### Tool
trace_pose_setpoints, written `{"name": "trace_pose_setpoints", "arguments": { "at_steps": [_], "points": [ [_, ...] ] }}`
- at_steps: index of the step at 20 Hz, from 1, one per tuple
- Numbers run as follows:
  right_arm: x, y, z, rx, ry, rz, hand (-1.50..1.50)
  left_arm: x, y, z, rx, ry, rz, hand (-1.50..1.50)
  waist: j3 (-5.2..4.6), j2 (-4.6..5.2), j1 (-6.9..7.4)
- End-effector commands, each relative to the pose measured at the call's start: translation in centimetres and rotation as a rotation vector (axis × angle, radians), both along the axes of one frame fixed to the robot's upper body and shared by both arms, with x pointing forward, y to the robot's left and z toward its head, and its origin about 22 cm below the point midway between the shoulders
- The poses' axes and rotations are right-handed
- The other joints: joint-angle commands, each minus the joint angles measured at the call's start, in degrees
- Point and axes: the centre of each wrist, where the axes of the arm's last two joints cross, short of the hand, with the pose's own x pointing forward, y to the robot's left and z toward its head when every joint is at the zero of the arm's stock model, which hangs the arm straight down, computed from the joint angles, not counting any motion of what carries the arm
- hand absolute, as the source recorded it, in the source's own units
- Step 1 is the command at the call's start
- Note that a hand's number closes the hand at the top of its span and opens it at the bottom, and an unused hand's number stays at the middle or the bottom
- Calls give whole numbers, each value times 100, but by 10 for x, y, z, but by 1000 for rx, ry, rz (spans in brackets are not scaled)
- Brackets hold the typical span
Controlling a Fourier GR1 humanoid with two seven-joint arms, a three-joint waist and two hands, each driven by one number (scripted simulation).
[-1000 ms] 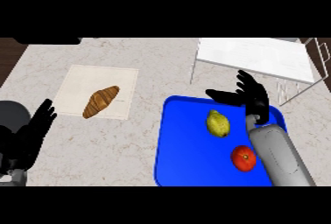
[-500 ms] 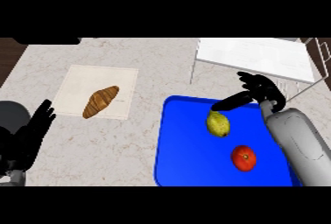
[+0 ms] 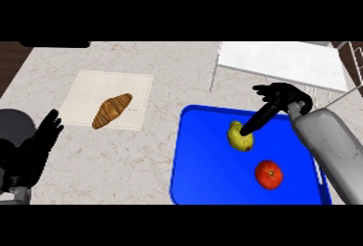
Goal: Pick the pear from the tray and place it in the tiered shelf
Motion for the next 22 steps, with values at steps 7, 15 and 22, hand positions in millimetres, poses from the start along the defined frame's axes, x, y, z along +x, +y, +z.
{"name": "trace_pose_setpoints", "arguments": {
  "at_steps": [7, 15, 22],
  "points": [
    [3, -4, -20, -94, 173, 107, -150, -10, 19, 3, -12, 18, 9, 0, 1, -19, -61],
    [-3, 7, -74, -101, 168, 97, -150, 1, 4, 12, -5, 0, 10, 0, 4, -10, -44],
    [-4, -4, -81, -94, 148, 105, -150, -3, 18, 3, 13, -4, 9, 0, 3, -11, -59]
  ]
}}
